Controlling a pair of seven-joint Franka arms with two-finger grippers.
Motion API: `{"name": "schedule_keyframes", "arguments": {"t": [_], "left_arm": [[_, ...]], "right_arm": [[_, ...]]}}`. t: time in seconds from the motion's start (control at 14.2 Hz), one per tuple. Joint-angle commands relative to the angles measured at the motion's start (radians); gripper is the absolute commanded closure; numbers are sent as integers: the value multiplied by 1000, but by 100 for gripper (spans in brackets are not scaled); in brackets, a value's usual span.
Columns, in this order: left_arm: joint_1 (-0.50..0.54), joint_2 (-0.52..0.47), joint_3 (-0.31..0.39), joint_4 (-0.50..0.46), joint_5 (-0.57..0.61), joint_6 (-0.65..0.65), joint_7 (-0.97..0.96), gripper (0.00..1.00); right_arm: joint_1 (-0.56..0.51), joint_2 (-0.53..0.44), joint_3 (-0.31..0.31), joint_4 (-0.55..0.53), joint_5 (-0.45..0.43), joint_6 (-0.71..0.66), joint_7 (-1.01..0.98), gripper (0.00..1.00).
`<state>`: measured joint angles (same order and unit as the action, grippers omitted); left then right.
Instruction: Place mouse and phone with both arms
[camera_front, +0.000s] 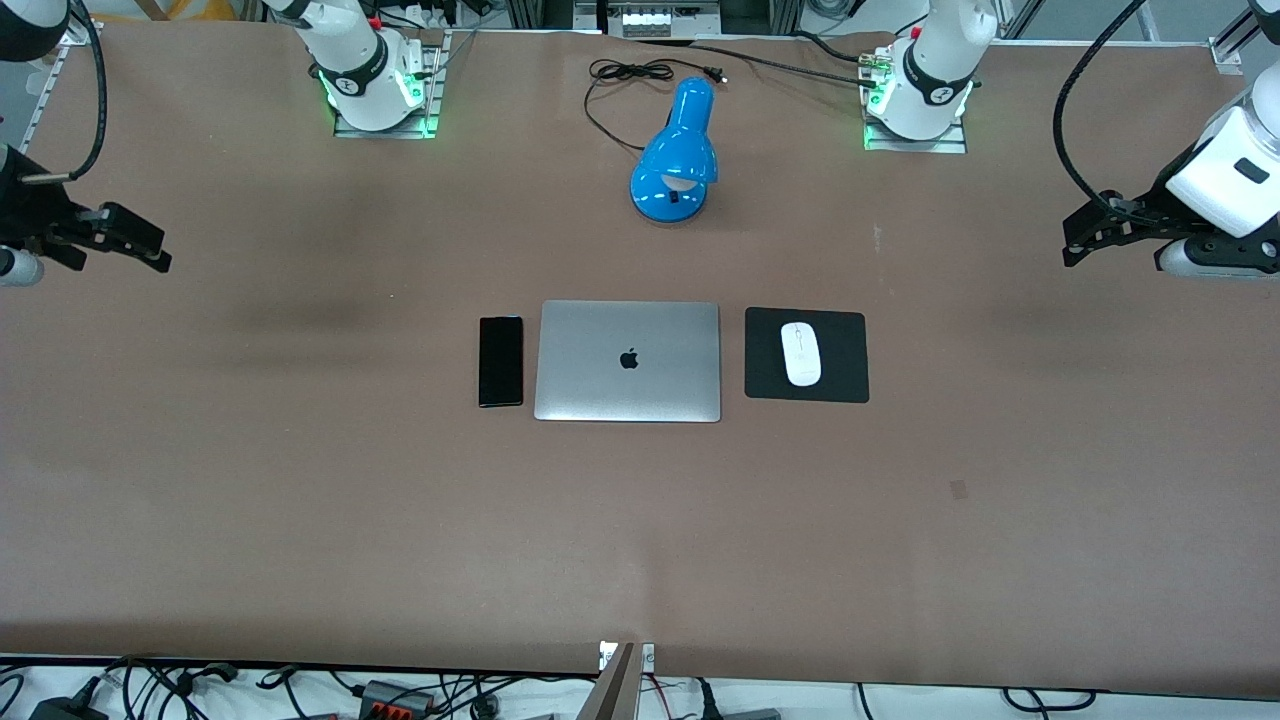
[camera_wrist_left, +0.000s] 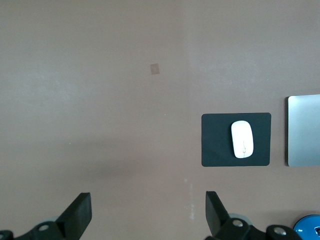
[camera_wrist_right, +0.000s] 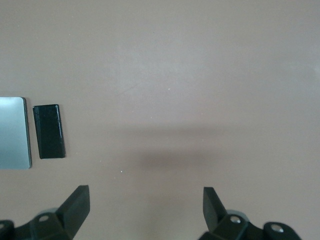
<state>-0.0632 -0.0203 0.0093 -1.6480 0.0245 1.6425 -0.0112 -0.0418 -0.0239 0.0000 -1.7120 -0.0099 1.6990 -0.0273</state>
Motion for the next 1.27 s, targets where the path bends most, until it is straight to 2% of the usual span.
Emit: {"name": "schedule_keyframes", "arguments": {"t": [0.0,0.21,1.2], "left_arm": [[0,8,6,20,-8,-18,22,0],[-1,10,12,22,-8,-17,22,0],[-3,10,8,22,-8,-16,20,0]], "right_arm": [[2,-27,0,-32,-7,4,-11,0],[0,-62,-2,-96,-5,40,-2,0],[2,-73,0,-77,-4,22,-13,0]]}}
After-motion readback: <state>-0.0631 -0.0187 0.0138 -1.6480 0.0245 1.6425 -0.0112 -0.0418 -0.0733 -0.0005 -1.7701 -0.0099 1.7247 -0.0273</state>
